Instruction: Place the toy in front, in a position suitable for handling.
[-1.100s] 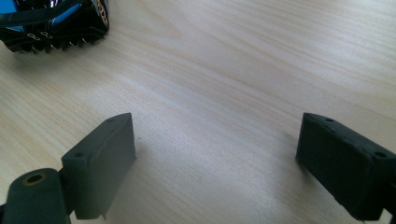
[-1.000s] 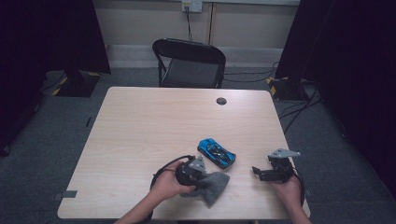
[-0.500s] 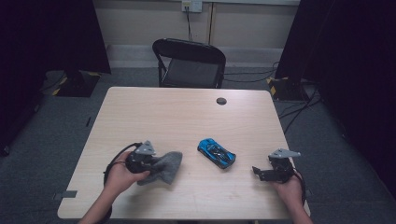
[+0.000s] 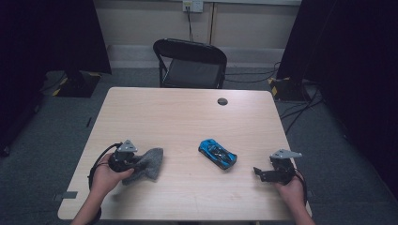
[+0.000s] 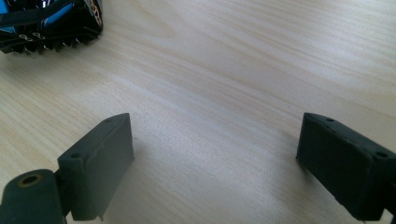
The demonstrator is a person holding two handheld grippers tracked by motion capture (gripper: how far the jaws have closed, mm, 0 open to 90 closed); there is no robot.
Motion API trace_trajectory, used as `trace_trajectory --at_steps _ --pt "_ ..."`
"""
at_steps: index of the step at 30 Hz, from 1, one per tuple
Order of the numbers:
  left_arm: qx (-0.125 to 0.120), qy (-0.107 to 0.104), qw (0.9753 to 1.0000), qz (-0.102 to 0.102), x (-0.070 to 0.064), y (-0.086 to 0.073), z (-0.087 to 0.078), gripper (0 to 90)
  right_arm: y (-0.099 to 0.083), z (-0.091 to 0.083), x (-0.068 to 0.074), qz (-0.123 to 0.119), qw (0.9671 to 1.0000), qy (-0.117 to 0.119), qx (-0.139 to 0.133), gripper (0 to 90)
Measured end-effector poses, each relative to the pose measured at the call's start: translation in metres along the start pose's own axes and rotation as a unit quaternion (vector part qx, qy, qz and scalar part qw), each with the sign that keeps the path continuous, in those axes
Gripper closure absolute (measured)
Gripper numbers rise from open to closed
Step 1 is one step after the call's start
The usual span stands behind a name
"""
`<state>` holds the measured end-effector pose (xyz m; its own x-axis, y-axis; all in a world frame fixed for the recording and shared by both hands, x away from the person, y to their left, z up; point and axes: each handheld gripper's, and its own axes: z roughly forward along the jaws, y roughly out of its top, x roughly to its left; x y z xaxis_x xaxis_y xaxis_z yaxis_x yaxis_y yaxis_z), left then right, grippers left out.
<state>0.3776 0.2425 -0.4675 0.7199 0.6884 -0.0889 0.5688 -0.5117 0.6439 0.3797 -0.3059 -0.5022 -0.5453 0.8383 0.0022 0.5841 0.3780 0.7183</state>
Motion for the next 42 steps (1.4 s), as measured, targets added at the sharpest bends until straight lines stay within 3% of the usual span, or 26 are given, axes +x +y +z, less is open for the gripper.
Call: trace_trajectory --at_steps 3,6,9,14,15,21,23,30,32,34,42 --pt "0.009 -0.002 0.9999 0.008 -0.001 -0.002 0.006 70.0 0.0 0.0 0.0 0.0 1.0 0.0 0.0 10.2" --pt "0.005 -0.009 0.9999 -0.004 -0.002 -0.003 0.009 65.7 0.0 0.0 0.0 0.0 1.0 0.0 0.0 10.2" --pt "-0.002 -0.018 0.9997 -0.016 -0.001 -0.004 0.011 56.2 0.0 0.0 0.0 0.002 1.0 0.001 0.0 10.1" --pt "-0.003 -0.034 0.9993 -0.015 -0.006 -0.003 0.015 36.3 0.001 0.001 0.0 0.003 1.0 0.001 0.0 10.1" --pt "-0.001 -0.033 0.9994 -0.006 -0.007 -0.003 0.015 33.4 0.001 0.0 0.0 0.002 1.0 0.002 0.0 9.9" --pt "-0.002 -0.036 0.9993 -0.008 -0.007 -0.003 0.016 30.8 0.001 -0.001 0.001 -0.01 0.9999 0.014 0.0 14.1" --pt "-0.003 -0.039 0.9992 -0.008 -0.006 -0.004 0.016 30.6 0.002 -0.002 0.0 0.003 0.9997 0.024 -0.001 14.3" --pt "-0.001 -0.044 0.999 0.006 -0.007 -0.004 0.017 27.4 0.01 -0.006 0.002 0.012 0.9988 0.046 -0.014 14.7" --pt "-0.002 -0.044 0.9989 0.016 -0.008 -0.004 0.018 24.8 0.015 -0.006 0.005 0.004 0.9986 0.052 -0.011 14.6" --pt "-0.005 -0.043 0.9988 0.022 -0.009 -0.005 0.019 23.6 0.021 -0.007 0.01 -0.022 0.9987 0.045 -0.007 14.3" --pt "-0.019 -0.04 0.9985 0.031 -0.01 -0.01 0.02 21.9 0.034 -0.004 0.019 -0.037 0.9965 0.075 -0.008 14.0"
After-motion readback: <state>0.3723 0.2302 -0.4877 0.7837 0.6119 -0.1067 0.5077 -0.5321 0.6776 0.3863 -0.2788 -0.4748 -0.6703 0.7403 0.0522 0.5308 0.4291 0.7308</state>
